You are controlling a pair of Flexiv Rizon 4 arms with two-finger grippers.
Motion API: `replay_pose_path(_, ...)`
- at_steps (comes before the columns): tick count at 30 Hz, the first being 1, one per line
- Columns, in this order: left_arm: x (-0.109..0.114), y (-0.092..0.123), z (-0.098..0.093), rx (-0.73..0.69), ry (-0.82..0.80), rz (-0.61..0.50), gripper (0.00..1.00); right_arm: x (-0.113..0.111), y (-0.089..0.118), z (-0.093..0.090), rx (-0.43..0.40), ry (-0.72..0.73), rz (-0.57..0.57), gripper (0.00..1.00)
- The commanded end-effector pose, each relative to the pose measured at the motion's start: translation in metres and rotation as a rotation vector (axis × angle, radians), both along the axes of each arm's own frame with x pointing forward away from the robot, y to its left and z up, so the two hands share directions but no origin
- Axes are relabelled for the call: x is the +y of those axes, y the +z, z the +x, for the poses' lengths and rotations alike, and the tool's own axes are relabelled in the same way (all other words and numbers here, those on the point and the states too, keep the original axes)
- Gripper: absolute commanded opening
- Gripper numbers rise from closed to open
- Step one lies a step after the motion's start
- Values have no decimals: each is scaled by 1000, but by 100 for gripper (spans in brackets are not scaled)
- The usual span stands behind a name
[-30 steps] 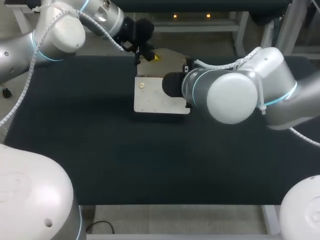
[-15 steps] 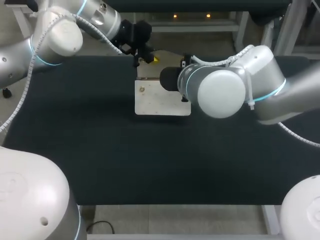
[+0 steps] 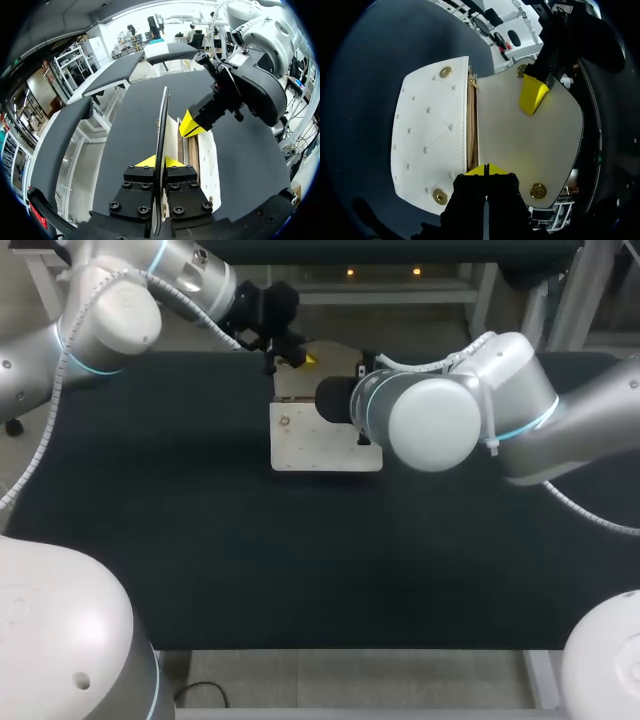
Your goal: Pick up the bag, open it, inspect its contents, close it, and place it on the opposite side
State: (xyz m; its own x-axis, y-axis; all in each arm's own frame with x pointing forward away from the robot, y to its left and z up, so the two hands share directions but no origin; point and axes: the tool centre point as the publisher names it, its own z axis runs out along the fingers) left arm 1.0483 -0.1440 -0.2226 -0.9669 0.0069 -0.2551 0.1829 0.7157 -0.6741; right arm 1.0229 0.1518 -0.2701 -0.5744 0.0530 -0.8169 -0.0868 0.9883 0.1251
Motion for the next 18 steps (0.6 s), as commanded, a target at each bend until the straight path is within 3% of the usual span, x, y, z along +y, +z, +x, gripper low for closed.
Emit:
replay_pose_path(1, 1, 4, -3, -3, 6, -6, 0, -4, -7, 1, -10, 16, 14, 0)
replay_pose_path(12, 1, 9, -12, 19, 38, -6, 0, -5, -17, -20, 15, 32, 9, 0)
replay_pose_path(18, 3, 16, -23, -5, 47, -4, 0, -7, -22, -20, 33, 29, 17, 0)
